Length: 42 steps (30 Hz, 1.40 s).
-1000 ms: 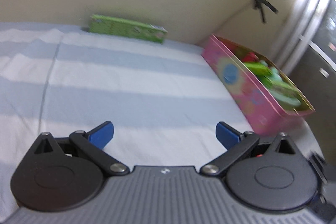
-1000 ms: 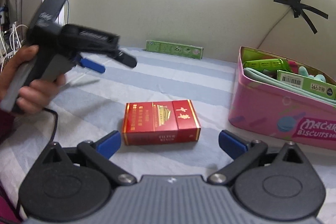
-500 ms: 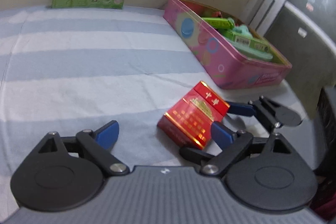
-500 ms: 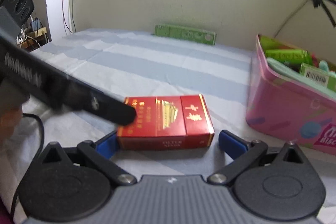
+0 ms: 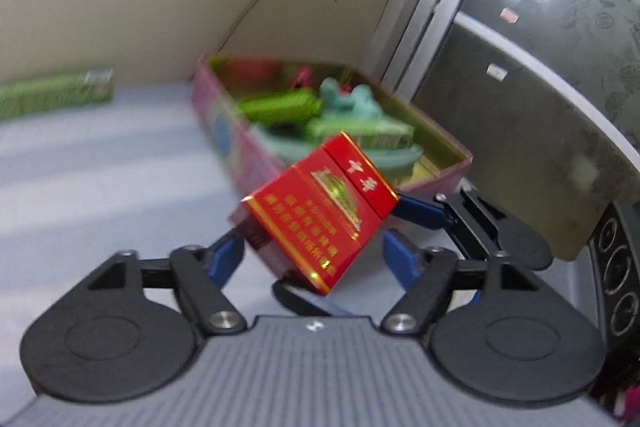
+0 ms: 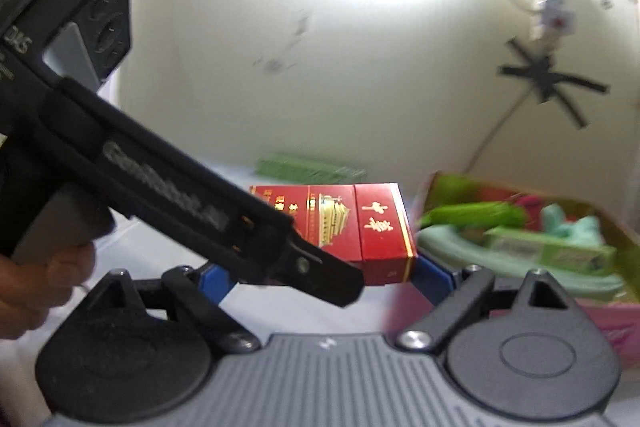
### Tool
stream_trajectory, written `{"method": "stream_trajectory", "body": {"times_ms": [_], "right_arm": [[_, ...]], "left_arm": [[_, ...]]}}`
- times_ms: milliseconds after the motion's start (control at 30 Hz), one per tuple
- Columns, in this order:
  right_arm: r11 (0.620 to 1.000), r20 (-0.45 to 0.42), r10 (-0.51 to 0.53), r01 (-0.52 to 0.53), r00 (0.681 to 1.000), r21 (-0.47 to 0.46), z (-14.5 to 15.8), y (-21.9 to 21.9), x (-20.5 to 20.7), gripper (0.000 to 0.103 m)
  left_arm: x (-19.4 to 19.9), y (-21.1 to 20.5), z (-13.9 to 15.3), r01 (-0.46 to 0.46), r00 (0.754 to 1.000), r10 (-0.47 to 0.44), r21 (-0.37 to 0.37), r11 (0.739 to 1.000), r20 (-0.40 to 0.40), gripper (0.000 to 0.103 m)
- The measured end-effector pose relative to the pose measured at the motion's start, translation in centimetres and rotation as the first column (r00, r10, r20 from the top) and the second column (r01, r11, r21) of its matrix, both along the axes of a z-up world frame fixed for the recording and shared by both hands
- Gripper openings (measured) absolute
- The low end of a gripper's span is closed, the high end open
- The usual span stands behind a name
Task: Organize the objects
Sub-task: 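Carry the red box to the pink tin and release it inside, then move the right tool back to the green Crest toothpaste box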
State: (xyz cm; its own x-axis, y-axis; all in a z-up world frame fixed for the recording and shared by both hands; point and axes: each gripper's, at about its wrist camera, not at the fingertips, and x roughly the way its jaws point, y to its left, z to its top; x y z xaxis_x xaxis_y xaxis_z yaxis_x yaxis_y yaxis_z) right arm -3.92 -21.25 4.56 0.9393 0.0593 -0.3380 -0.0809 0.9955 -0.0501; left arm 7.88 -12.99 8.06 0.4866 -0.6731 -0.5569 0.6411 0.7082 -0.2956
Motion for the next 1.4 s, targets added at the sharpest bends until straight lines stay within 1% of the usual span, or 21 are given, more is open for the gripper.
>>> {"method": "stream_trajectory", "body": {"times_ms": [67,167,267,333,367,433,500,633,700,767,900,1033,1167,1267,1333,1400], "right_arm": [[0.998,0.015,-0.055,0.055,0.998,0.028,0.4,-2.0,0.5,0.092],[0.986,0.021,-0.144,0.141,0.989,0.087,0.5,-5.5,1.5,0.092],[0.972,0.007,-0.210,0.208,0.978,0.108,-0.3,-8.0,2.5,0.092],[0.968,-0.015,-0.225,0.225,0.974,0.112,-1.1,-8.7,3.1,0.093],[0.969,-0.028,-0.219,0.220,0.975,0.111,-1.3,-9.0,3.1,0.098],[0.969,-0.035,-0.224,0.226,0.974,0.102,-1.9,-9.1,3.2,0.103],[0.966,-0.025,-0.234,0.236,0.972,0.106,-2.0,-9.2,2.8,0.103],[0.951,0.001,-0.265,0.262,0.964,0.165,-1.6,-9.4,1.5,0.103],[0.945,0.011,-0.272,0.265,0.962,0.192,-1.3,-9.4,0.9,0.103],[0.942,0.021,-0.277,0.267,0.961,0.201,-1.0,-9.2,0.5,0.103],[0.947,0.042,-0.271,0.259,0.962,0.189,-0.1,-8.1,0.5,0.102],[0.960,0.064,-0.234,0.220,0.970,0.174,0.9,-6.1,1.2,0.102],[0.975,0.069,-0.168,0.155,0.983,0.161,1.6,-3.5,2.8,0.102],[0.980,0.043,-0.112,0.103,0.993,0.170,1.8,-1.5,4.8,0.102],[0.979,0.011,-0.073,0.070,0.997,0.190,1.8,-0.4,6.4,0.102],[0.977,-0.022,-0.032,0.036,0.999,0.212,1.9,0.8,8.5,0.102]], "left_arm": [[0.6,-1.6,0.9,-0.020,0.998,0.020,0.006,1.000,0.059,0.091],[1.9,-3.6,1.3,-0.049,0.995,0.048,0.013,0.999,0.092,0.091],[3.5,-5.6,0.8,-0.091,0.991,0.085,0.059,0.994,0.101,0.091],[4.3,-6.8,0.2,-0.113,0.990,0.105,0.085,0.990,0.095,0.091],[4.6,-7.0,0.1,-0.124,0.989,0.115,0.098,0.987,0.093,0.091],[5.0,-7.3,-0.4,-0.143,0.988,0.134,0.115,0.983,0.082,0.091],[5.1,-7.2,-0.7,-0.149,0.987,0.141,0.117,0.982,0.073,0.091],[4.8,-6.7,-0.7,-0.175,0.982,0.163,0.140,0.974,0.094,0.091],[4.7,-5.9,-0.6,-0.190,0.979,0.177,0.139,0.972,0.102,0.091],[4.5,-5.1,-0.5,-0.214,0.973,0.199,0.143,0.966,0.117,0.091],[4.5,-2.5,-0.6,-0.276,0.957,0.256,0.156,0.948,0.138,0.091],[4.9,0.5,-1.1,-0.339,0.938,0.316,0.174,0.925,0.144,0.091],[5.7,3.9,-1.8,-0.411,0.909,0.387,0.187,0.892,0.152,0.091],[6.4,6.8,-2.5,-0.458,0.888,0.434,0.191,0.868,0.156,0.091],[6.9,9.1,-3.0,-0.495,0.868,0.471,0.193,0.847,0.155,0.091],[7.6,11.5,-3.7,-0.542,0.840,0.521,0.193,0.818,0.152,0.091]]}}
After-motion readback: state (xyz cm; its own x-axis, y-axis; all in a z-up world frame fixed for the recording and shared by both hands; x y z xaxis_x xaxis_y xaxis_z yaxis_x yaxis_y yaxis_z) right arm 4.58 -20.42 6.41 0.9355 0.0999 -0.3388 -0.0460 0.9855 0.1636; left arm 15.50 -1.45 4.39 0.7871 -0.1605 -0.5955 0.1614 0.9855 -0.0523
